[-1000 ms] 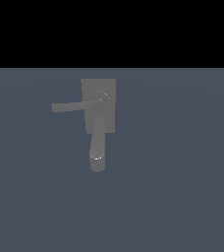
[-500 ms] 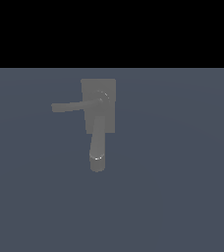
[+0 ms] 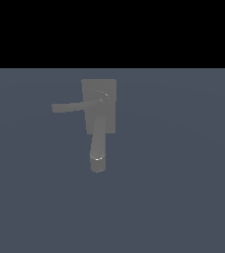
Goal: Turn on the faucet by rotating a designated handle.
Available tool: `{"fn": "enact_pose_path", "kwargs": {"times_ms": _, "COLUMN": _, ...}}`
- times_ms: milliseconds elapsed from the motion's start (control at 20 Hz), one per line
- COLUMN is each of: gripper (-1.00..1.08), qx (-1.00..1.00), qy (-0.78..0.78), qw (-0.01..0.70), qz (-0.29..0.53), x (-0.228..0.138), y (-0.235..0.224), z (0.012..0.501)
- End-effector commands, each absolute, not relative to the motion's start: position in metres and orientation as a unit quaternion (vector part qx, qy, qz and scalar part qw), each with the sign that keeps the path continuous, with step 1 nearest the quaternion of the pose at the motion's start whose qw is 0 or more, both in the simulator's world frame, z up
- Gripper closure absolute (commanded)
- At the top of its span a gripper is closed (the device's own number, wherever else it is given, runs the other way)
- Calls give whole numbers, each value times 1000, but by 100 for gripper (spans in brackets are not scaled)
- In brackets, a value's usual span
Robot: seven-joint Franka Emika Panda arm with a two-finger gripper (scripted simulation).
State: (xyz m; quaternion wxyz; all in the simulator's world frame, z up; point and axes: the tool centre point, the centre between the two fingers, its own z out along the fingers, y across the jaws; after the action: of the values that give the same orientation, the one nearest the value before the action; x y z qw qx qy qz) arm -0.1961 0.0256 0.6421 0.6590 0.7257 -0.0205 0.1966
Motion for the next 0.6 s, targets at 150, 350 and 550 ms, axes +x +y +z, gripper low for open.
{"fn": "enact_pose_path", "kwargs": {"times_ms": 150, "gripper": 108, "qx": 644, "qy": 15, "qw": 734, "qz": 217, "x": -178, "y": 64, "z": 654}}
{"fn": "enact_pose_path", "kwargs": {"times_ms": 350, "gripper": 108, "qx": 582, "qy": 47, "qw": 780, "qz": 225, "x": -163, "y": 96, "z": 655}}
{"fn": "enact_pose_path", "kwargs": {"times_ms": 550, "gripper": 108, "qx": 519, "qy": 85, "qw": 819, "qz": 229, "x": -145, "y": 128, "z": 648}}
